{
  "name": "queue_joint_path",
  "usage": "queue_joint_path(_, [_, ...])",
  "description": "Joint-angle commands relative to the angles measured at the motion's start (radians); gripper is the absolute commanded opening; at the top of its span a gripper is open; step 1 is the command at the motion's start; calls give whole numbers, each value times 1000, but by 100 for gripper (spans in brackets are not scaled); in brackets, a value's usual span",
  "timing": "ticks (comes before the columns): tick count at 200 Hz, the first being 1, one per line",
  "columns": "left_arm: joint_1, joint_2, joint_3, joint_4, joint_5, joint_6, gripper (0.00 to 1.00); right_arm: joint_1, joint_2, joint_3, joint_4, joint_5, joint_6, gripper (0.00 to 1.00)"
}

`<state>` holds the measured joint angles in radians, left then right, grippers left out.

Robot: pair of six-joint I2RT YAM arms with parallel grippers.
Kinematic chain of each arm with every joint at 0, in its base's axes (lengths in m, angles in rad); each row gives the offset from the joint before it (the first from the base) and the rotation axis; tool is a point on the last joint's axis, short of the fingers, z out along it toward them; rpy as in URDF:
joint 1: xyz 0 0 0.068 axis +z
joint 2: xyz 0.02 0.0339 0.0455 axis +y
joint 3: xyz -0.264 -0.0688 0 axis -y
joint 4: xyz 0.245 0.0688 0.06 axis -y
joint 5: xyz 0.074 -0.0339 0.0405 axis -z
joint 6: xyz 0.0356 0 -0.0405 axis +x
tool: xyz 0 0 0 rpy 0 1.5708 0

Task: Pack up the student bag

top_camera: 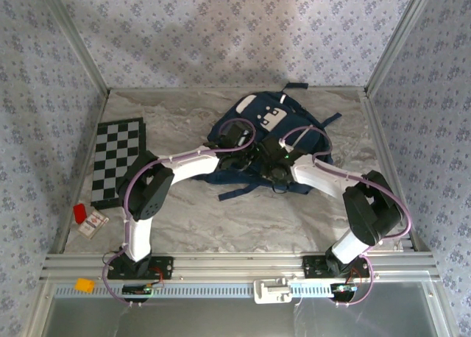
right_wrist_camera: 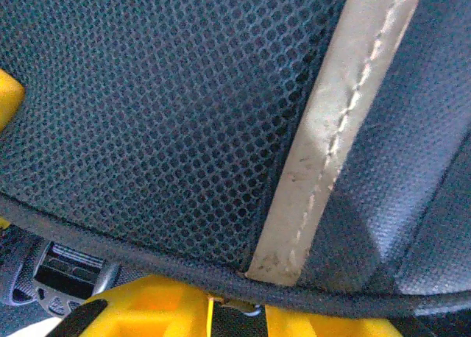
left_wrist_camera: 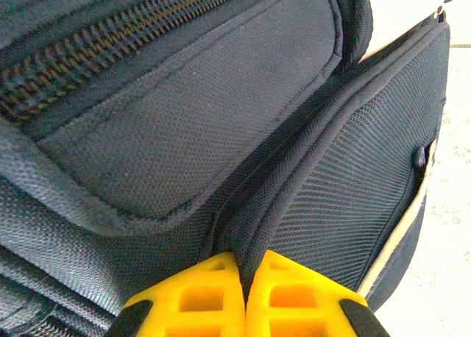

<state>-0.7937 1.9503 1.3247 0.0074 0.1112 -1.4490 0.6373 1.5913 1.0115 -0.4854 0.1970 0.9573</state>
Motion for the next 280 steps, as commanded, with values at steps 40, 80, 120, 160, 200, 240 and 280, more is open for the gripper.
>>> queue_joint_path(40, [-13, -86, 10, -56, -34, 41, 0, -35, 35, 56, -44, 97, -130, 10])
queue_joint_path(80, [27, -111, -18, -136, -70, 114, 0, -37, -66, -3, -109, 68, -208, 2])
queue_joint_path(120, [156, -116, -4, -195, -8, 363, 0, -69, -172, -71, -174, 62, -394, 0])
queue_joint_path(160, [259, -63, 91, -204, 106, 601, 0, -11, -166, -40, -125, -50, -431, 0])
queue_joint_path(200, [336, -29, 170, -164, 288, 697, 14, 91, -25, 70, 82, -206, -295, 0])
queue_joint_path(240, [354, -211, -30, -186, 300, 567, 47, 116, 57, 96, 116, -193, -264, 0])
queue_joint_path(280, [254, -377, -321, -21, 194, 241, 52, 129, 66, 87, 129, -183, -251, 0])
